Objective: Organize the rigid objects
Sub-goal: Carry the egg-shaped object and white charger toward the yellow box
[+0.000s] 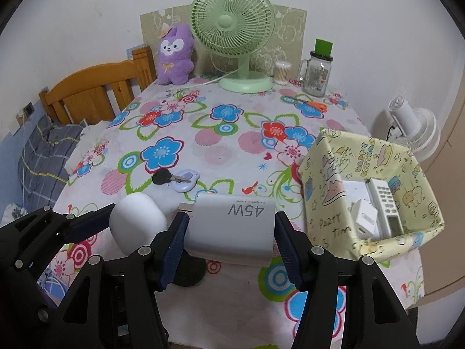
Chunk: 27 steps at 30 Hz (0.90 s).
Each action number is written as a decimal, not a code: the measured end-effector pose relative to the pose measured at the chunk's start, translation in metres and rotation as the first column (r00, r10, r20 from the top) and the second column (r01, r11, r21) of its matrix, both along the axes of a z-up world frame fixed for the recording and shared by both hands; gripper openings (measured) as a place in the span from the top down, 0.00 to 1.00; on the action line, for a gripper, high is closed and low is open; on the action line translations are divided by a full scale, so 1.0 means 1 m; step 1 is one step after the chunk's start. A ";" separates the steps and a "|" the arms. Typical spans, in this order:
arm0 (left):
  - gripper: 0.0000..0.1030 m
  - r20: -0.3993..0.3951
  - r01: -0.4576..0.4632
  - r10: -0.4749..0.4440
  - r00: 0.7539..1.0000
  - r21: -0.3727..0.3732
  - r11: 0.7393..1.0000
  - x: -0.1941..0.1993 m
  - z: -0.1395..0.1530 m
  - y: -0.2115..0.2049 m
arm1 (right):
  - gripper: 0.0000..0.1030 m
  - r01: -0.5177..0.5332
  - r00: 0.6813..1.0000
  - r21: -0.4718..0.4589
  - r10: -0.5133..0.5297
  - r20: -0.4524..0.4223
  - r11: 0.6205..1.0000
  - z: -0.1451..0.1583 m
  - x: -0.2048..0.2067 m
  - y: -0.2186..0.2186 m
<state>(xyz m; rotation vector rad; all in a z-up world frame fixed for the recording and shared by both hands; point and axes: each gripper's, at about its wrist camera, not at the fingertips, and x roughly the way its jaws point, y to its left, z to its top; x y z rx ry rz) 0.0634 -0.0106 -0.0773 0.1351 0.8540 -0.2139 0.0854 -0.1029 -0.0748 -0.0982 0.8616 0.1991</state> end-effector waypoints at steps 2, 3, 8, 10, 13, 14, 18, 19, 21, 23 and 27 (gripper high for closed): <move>0.45 0.004 0.003 -0.003 1.000 -0.002 1.000 -0.002 0.003 -0.003 | 0.40 -0.001 1.000 0.000 0.001 0.007 1.000 0.003 -0.001 -0.002; 0.45 0.006 0.005 -0.005 1.000 -0.001 1.000 -0.002 0.004 -0.005 | 0.40 -0.002 1.000 0.000 0.002 0.010 1.000 0.004 -0.001 -0.004; 0.45 0.014 0.013 -0.013 1.000 -0.002 1.000 -0.004 0.011 -0.014 | 0.40 -0.001 1.000 0.006 0.001 0.025 1.000 0.011 -0.003 -0.012; 0.45 0.018 0.015 -0.015 1.000 -0.002 1.000 -0.003 0.013 -0.018 | 0.40 -0.003 1.000 0.006 0.003 0.031 1.000 0.014 -0.003 -0.017; 0.45 0.021 0.022 -0.022 1.000 -0.003 1.000 -0.003 0.016 -0.025 | 0.40 -0.003 0.999 0.005 0.003 0.039 1.000 0.017 -0.004 -0.023; 0.45 0.021 0.024 -0.024 1.000 -0.004 1.000 -0.003 0.017 -0.026 | 0.40 -0.003 0.999 0.005 0.003 0.041 1.000 0.018 -0.004 -0.025; 0.45 0.029 0.033 -0.033 0.999 0.002 0.999 -0.001 0.021 -0.035 | 0.40 -0.001 0.999 0.008 0.001 0.049 1.000 0.022 -0.003 -0.034; 0.45 0.031 0.036 -0.036 0.999 0.003 0.999 0.000 0.022 -0.037 | 0.40 0.000 0.999 0.010 0.000 0.051 1.000 0.023 -0.002 -0.036; 0.45 0.035 0.042 -0.042 0.999 0.004 0.999 0.001 0.024 -0.042 | 0.40 0.002 0.999 0.015 -0.003 0.054 1.000 0.025 -0.001 -0.042; 0.45 0.038 0.048 -0.048 0.998 0.006 0.999 0.003 0.025 -0.046 | 0.40 0.005 0.998 0.016 -0.006 0.059 1.000 0.028 0.001 -0.046; 0.45 0.039 0.062 -0.063 0.997 0.008 0.998 0.006 0.029 -0.056 | 0.40 0.016 0.998 0.014 -0.017 0.063 1.000 0.031 0.003 -0.056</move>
